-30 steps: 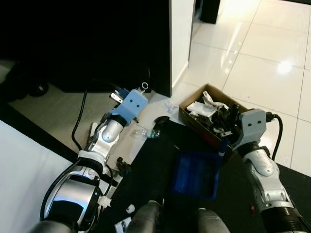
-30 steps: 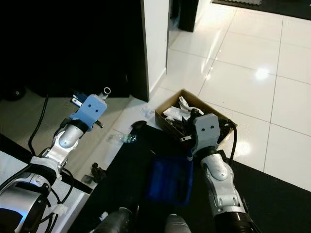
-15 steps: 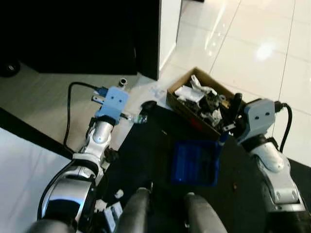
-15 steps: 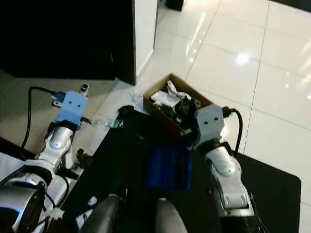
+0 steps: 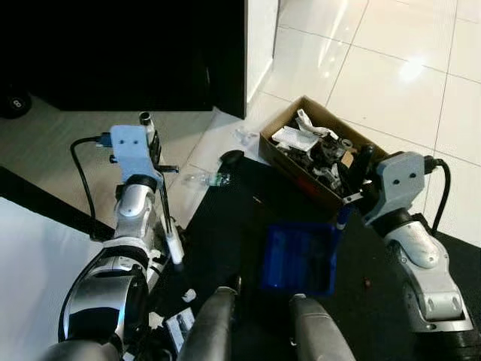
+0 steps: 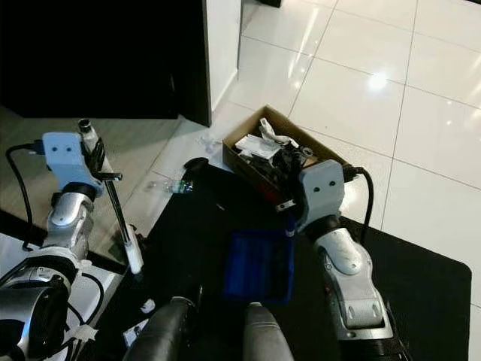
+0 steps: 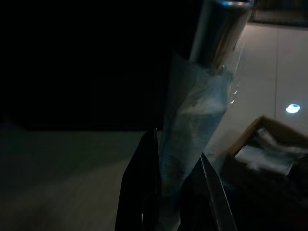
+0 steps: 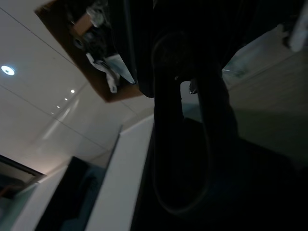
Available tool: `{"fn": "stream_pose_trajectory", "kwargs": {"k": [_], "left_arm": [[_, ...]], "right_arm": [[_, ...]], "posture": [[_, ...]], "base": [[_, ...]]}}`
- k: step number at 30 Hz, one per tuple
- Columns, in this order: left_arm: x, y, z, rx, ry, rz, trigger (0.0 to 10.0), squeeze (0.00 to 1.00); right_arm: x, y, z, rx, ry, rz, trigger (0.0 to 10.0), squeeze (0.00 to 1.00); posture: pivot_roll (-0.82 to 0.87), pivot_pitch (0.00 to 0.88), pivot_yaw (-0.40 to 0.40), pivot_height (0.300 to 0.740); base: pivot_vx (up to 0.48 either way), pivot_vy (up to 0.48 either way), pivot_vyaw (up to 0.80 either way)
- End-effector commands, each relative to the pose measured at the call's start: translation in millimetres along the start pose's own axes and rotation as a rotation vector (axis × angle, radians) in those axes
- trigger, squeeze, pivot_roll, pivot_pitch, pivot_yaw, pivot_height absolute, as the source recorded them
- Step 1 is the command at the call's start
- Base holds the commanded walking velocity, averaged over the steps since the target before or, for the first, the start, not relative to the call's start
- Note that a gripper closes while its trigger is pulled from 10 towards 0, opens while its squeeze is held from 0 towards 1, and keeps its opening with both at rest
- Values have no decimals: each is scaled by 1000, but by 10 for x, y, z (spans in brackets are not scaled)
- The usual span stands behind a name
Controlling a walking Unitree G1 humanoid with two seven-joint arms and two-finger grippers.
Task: Sweep floor
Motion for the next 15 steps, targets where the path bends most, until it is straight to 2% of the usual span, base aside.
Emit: {"fn": "stream_pose_trajectory", "kwargs": {"k": [1,3,6,8,9,12,13,15], "left_arm": [[-102,76,128,-20,121,-23,10000,0],[-46,76,149,-41,128,8,10000,0],[211,78,143,-99,161,114,10000,0],[392,77,82,-129,150,172,10000,0],[392,77,82,-129,150,172,10000,0],[645,82,-23,-170,94,241,10000,0],[645,82,-23,-170,94,241,10000,0],[897,74,-142,-202,41,299,10000,0]], "right_arm": [[-16,-29,-39,12,3,12,10000,0],[-29,-68,-65,21,2,16,10000,0],[-32,-198,-134,44,-8,33,10000,0],[-47,-265,-176,52,-15,36,10000,0],[-47,-265,-176,52,-15,36,10000,0],[-80,-321,-221,61,-21,34,10000,0],[-80,-321,-221,61,-21,34,10000,0],[-114,-355,-262,67,-28,33,10000,0]], "posture": [[-209,311,23,740],[-189,303,29,740],[-142,283,46,740],[-97,270,62,740],[-97,270,62,740],[-73,263,72,740],[-73,263,72,740],[-37,250,90,740]], "base": [[0,0,0],[0,0,0],[0,0,0],[0,0,0],[0,0,0],[0,0,0],[0,0,0],[0,0,0]]}}
Point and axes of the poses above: a point about 5 cm out from each wrist's last joint towards the gripper, its own y axis pointing back from the gripper into the wrist, its own x axis along the axis of the wrist's last joint, z = x × y, the point moved 2 cm from there along -y, pointing out of the wrist towards the gripper, and after that the axes turned 7 degrees about -y, right-handed, at the moved point
